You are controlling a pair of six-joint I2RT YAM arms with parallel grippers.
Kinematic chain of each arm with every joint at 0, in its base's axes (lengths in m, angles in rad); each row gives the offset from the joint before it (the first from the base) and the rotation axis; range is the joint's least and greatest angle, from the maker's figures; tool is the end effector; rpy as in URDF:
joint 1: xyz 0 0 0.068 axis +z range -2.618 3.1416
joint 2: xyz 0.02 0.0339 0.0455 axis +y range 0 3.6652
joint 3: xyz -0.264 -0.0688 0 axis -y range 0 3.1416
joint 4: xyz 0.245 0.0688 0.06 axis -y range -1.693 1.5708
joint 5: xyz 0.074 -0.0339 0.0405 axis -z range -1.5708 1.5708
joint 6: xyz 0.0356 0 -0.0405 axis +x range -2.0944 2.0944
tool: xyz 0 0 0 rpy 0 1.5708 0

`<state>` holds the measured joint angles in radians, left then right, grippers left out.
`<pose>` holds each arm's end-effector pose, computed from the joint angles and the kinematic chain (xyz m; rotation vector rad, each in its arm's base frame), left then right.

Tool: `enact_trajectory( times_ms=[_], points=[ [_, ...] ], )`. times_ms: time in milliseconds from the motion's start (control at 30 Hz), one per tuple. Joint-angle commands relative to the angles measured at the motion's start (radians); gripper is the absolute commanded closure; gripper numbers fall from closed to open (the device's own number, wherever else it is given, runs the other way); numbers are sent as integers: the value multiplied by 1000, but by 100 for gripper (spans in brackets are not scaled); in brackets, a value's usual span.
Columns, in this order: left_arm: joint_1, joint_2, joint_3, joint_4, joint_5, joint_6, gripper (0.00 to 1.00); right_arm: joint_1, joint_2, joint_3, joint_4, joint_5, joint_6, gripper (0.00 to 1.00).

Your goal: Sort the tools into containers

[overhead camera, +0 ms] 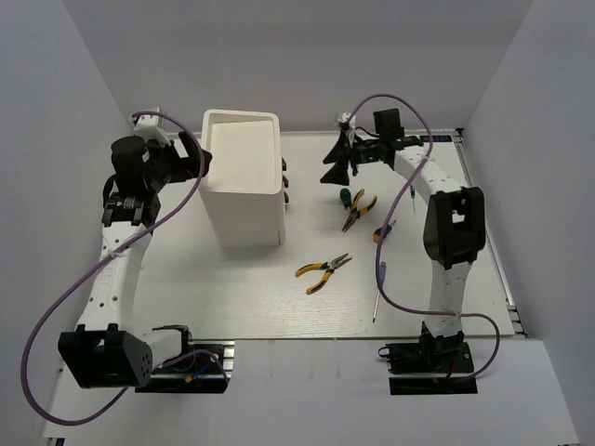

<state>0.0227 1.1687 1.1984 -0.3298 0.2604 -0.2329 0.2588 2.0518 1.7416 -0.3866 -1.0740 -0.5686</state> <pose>0.2635 -0.0032 0.3916 -0.0593 1.8777 -0.3881 0.4401 0.1489 0.2715 -1.2750 1.5608 1.0022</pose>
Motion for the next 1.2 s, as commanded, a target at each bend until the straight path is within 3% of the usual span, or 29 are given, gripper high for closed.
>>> enact_trajectory(
  times_ms=[0,33,167,233,400,500,767,833,1000,1033,1133,1167],
  points=[
    [-6,35,44,27,49,12,1,69,15,32,197,-40,-1,18],
    [-6,45,44,28,59,12,1,86,15,26,327,-21,54,17],
    [-6,98,55,49,94,3,1,117,108,122,373,28,147,17],
    [-6,108,64,49,120,3,9,128,146,189,379,11,205,18],
    [-6,132,53,49,145,3,37,155,137,167,488,9,245,18],
    [-15,132,43,58,172,3,45,174,149,174,485,-4,248,20],
    [-15,151,43,67,201,-6,49,198,162,203,445,-54,257,29],
    [-15,160,43,77,211,-16,52,212,174,205,448,-43,257,34],
    [-24,169,43,77,220,-16,63,217,196,231,472,-47,303,69],
    [-24,169,43,86,220,-16,66,214,196,231,476,-46,306,81],
    [-33,169,43,86,220,-25,75,206,173,210,471,-46,305,100],
    [-33,169,43,86,220,-25,78,200,165,194,469,-32,297,100]
  ],
)
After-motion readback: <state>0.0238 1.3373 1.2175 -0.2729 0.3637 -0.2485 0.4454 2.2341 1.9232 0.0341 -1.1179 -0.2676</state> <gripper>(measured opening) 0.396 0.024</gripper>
